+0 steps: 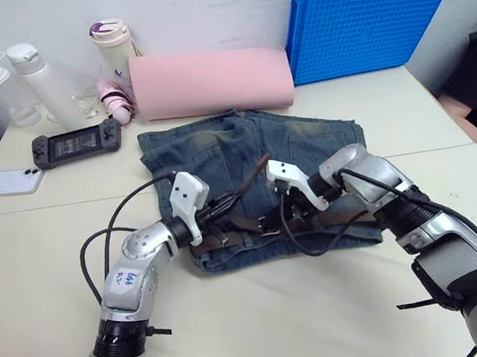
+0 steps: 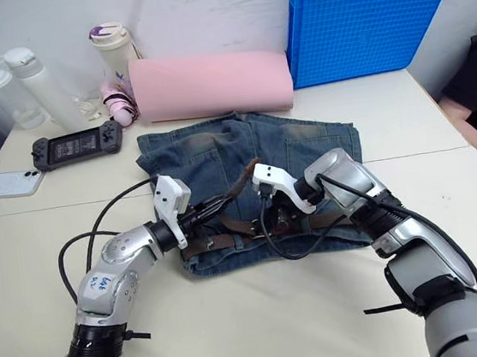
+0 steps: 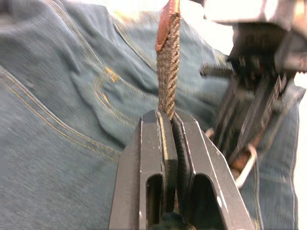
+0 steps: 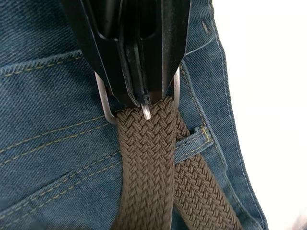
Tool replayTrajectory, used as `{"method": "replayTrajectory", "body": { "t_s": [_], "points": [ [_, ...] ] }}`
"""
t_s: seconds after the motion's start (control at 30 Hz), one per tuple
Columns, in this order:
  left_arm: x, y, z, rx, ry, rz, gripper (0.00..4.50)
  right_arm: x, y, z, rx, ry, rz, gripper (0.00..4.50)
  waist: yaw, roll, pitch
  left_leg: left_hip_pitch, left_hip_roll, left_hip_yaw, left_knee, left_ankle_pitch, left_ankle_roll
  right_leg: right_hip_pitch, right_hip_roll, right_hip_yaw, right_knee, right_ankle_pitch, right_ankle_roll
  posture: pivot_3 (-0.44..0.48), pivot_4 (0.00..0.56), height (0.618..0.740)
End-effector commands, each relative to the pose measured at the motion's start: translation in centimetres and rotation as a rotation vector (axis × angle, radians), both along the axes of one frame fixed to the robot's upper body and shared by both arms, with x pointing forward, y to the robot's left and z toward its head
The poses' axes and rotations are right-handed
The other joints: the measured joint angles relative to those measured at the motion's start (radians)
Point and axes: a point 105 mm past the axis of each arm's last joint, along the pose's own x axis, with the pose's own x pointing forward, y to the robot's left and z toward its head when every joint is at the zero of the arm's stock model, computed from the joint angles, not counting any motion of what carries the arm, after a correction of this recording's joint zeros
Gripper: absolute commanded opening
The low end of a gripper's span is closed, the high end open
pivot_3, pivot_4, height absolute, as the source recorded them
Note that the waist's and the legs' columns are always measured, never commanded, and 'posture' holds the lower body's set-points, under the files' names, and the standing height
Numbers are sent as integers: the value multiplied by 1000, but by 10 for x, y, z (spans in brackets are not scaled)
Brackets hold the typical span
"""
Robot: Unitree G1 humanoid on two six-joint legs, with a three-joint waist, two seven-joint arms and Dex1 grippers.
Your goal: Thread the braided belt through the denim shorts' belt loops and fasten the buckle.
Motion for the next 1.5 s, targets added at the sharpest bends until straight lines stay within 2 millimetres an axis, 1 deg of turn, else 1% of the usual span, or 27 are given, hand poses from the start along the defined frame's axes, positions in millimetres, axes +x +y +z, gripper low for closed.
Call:
{"method": "replayTrajectory", "body": {
  "t_s": [0.03,0.13,0.27,0.4,0.53,0.57,0.67,0.8,0.87,0.97,1.1,1.2,1.27,1.33,1.37,1.43,1.5],
  "points": [
    [3,0,15,-17,-44,-7,0,-27,-21,-70,-208,168,-20,31,0,1,-2,2,0,0,0,0,0,2,0,0,0,0,0,0,150,740],
    [7,-2,20,-15,-53,-24,0,-33,-19,-70,-210,165,11,31,1,1,-4,4,0,-2,-1,-2,0,5,1,0,-1,0,-1,0,150,740],
    [18,-10,35,-55,-69,-58,0,-35,-17,-77,-235,122,21,31,1,1,-5,4,0,-5,-1,-3,0,5,1,0,-1,0,-1,0,150,740],
    [31,-24,54,-153,-55,-78,0,-42,-14,-84,-259,87,57,31,1,-1,-6,4,0,-7,-1,-3,0,5,2,-1,-3,0,-1,0,150,740],
    [41,-43,74,-225,-33,-126,0,-49,-11,-90,-281,60,89,31,0,-1,-6,4,0,-7,0,-3,0,4,3,-1,-3,0,-1,0,150,740],
    [43,-50,80,-236,-30,-149,0,-51,-11,-92,-291,56,98,31,0,-1,-6,4,0,-8,0,-3,-1,4,3,-1,-3,0,-1,0,150,740],
    [51,-67,108,-319,2,-207,0,-56,-11,-97,-315,29,128,31,1,-2,-6,5,0,-8,0,-3,-1,4,3,-1,-2,0,-1,0,150,740],
    [63,-82,130,-365,29,-233,0,-62,-8,-100,-307,1,164,31,2,-2,-7,4,-1,-8,1,-3,-1,5,3,0,-2,0,-1,0,150,740],
    [70,-89,137,-363,33,-230,0,-64,-7,-101,-306,-11,176,31,4,-3,-7,4,-2,-9,1,-3,-1,5,4,-1,-2,0,-1,0,150,740],
    [79,-98,142,-329,25,-217,0,-65,-8,-101,-304,-14,182,31,2,-3,-6,4,-2,-9,2,-3,-1,5,5,-1,-2,0,0,0,150,740],
    [93,-115,152,-297,11,-152,0,-68,-8,-102,-296,-16,194,31,5,-3,-6,4,-2,-9,1,-2,-2,4,5,-1,-2,0,0,0,150,740],
    [95,-126,164,-309,-4,-143,0,-71,-7,-102,-290,-11,201,31,7,-4,-6,4,-4,-9,1,-2,-1,5,5,-1,-2,0,0,0,150,740],
    [95,-132,176,-345,-14,-143,0,-72,-6,-103,-287,-9,202,31,9,-4,-6,4,-5,-10,1,-2,-1,5,4,-1,-2,0,1,0,150,740],
    [89,-142,196,-418,-22,-175,0,-73,-5,-104,-278,-4,204,31,10,-4,-6,4,-6,-10,1,-2,0,5,3,-1,-2,0,1,0,150,740],
    [86,-145,202,-437,-27,-192,0,-73,-4,-104,-274,-1,205,31,12,-4,-6,4,-7,-10,1,-2,0,5,3,-1,-2,0,1,0,150,740],
    [79,-152,209,-453,-35,-241,0,-74,-3,-105,-269,6,205,31,15,-4,-5,3,-8,-10,1,-1,0,5,3,-1,-3,0,2,0,150,740],
    [74,-155,212,-462,-37,-273,0,-75,-2,-105,-267,9,207,31,16,-4,-5,3,-8,-10,1,-1,0,4,2,0,-2,1,2,0,150,740]
  ]
}}
